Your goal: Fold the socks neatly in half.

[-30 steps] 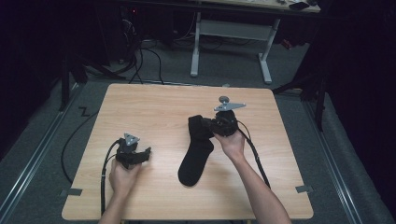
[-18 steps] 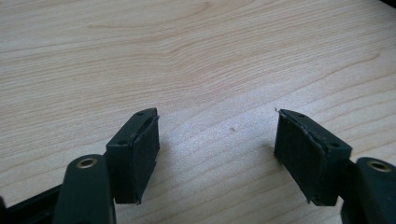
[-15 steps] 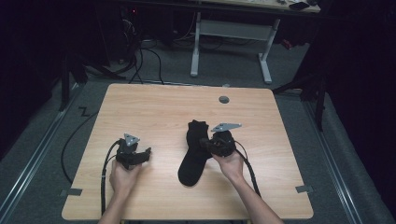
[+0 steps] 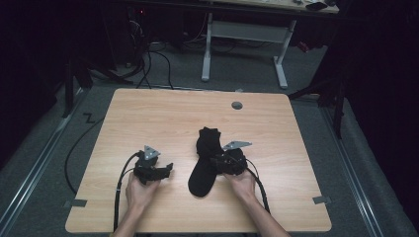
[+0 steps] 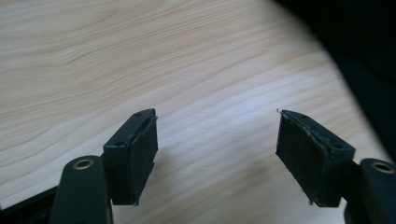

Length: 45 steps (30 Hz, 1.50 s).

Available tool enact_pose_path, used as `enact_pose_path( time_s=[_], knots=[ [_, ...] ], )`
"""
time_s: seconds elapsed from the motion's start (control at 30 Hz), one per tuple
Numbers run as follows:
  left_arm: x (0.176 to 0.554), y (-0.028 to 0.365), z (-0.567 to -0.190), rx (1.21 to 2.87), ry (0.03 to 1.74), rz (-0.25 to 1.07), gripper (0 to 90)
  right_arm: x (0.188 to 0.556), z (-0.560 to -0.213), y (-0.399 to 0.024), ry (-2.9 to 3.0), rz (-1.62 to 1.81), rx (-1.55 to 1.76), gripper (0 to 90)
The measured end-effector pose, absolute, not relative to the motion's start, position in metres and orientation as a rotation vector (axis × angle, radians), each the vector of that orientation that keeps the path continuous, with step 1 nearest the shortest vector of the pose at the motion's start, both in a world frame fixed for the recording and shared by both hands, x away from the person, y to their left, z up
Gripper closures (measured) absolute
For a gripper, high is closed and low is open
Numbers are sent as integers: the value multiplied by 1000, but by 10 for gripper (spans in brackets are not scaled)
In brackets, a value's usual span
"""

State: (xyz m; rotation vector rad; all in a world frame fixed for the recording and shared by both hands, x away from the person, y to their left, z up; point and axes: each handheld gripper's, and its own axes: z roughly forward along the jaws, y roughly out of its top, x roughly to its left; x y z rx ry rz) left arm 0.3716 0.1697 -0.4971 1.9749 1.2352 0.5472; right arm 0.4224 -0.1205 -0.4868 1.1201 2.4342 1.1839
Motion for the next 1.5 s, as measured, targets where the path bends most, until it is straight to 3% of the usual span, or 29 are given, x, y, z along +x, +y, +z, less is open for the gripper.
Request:
enact_pose_path(
  time_s=[0.2,0.63,0.8,1.13,1.27,1.3,1.37,1.5],
  knots=[
    [364,139,-494,2071,1116,516,291,410,-473,-129,2372,1214,1048,679],
    [365,117,-500,2102,1090,522,300,393,-481,-134,2342,1193,1024,654],
    [367,111,-503,2131,1085,544,307,383,-474,-134,2365,1216,942,728],
    [373,102,-503,2127,1082,535,314,407,-496,-126,2455,1080,1001,658],
    [374,99,-506,2106,1078,495,310,410,-498,-128,2445,1066,1015,740],
    [373,98,-507,2096,1070,502,309,408,-499,-128,2464,1033,984,818],
    [372,98,-508,2086,1068,508,307,406,-498,-128,2469,1030,965,881],
    [371,99,-510,2072,1066,517,304,402,-490,-132,2459,1091,967,896]
  ],
)
